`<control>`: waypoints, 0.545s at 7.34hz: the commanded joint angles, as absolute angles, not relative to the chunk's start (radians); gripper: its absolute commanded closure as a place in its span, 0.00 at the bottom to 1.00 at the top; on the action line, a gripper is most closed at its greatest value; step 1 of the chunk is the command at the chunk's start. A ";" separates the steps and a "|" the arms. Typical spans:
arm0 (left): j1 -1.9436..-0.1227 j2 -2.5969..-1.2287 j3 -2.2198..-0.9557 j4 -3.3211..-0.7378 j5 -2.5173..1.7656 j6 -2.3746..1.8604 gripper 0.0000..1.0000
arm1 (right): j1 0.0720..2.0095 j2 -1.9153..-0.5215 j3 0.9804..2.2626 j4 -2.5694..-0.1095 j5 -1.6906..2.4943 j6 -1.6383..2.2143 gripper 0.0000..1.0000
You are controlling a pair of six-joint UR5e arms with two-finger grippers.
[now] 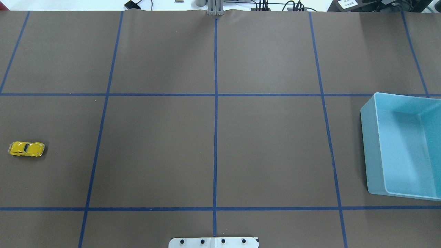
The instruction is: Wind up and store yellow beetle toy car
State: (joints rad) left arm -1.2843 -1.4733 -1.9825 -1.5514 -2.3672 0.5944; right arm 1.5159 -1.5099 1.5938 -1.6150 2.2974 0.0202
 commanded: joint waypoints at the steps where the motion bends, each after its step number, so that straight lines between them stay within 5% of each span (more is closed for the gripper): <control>1: -1.137 -1.476 -1.985 -1.667 -2.237 0.600 0.00 | 1.519 -1.511 1.594 -1.615 2.296 0.021 0.00; 4: -1.069 -1.464 -1.977 -1.750 -2.143 0.647 0.00 | 1.519 -1.519 1.592 -1.615 2.296 0.020 0.00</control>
